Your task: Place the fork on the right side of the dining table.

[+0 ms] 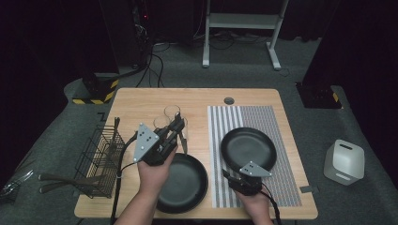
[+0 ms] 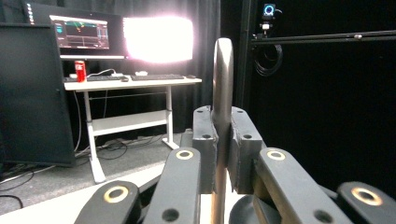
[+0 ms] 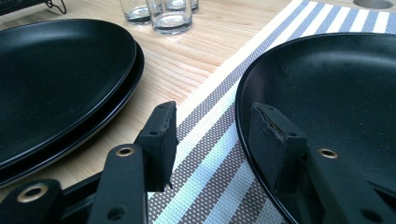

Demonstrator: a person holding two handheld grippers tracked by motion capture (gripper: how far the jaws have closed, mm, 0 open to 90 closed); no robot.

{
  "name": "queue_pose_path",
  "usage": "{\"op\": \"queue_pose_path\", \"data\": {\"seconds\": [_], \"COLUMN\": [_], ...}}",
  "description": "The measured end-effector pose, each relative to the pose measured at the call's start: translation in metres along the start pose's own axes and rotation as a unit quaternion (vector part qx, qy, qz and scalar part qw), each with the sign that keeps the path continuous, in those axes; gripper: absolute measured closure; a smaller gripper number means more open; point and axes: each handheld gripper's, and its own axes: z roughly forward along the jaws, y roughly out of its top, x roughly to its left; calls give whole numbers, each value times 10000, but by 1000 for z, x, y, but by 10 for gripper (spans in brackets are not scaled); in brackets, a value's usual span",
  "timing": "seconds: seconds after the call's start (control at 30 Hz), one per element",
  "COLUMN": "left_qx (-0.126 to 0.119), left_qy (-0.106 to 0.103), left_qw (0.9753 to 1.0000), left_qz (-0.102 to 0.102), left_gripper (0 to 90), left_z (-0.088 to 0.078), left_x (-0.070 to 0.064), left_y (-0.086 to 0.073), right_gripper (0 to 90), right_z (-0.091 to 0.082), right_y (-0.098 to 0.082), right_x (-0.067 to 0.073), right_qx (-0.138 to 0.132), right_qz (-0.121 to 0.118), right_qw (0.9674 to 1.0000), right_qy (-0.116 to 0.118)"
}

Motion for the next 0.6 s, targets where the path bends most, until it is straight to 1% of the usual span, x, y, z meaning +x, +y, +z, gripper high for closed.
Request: {"op": "queue_pose_path", "data": {"seconds": [0.43,0.6], "left_qx": [-9,9], "left_qy": [-194,-234], "left_qw": [9998,9997], "left_qz": [-53,-48], "left_gripper": [832,832], "left_z": [16,19], "left_x": [-13,-17], "left_y": [-8,-11], "right_gripper": [517,511], "right_z": [0,-1], "right_y": [0,0], "right_x": [1,1], "right_qx": [-18,-16], "right_qz": [-44,-49], "right_qw": [10000,10000], "right_qy": [-18,-11]}}
